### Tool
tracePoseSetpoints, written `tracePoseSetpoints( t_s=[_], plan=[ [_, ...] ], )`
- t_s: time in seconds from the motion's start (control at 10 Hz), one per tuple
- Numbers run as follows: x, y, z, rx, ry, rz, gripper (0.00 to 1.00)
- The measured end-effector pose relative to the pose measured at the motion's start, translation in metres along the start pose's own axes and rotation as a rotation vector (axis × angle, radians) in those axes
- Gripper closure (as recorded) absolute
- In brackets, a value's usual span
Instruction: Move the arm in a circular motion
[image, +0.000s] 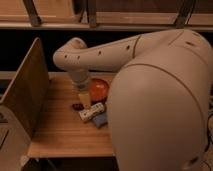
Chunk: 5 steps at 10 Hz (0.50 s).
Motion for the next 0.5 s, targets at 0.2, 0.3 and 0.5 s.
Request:
tracePoseSetpoints(
  t_s=[0.2,0.3,0.5],
  plan=[
    [0.058,0.003,-0.003,0.015,0.062,0.167,0.2],
    [0.09,0.0,-0.006,0.027,0.092,0.251,0.2],
    [0.142,-0.019,-0.011,0.058,0.12,0.372,0.2]
  ],
)
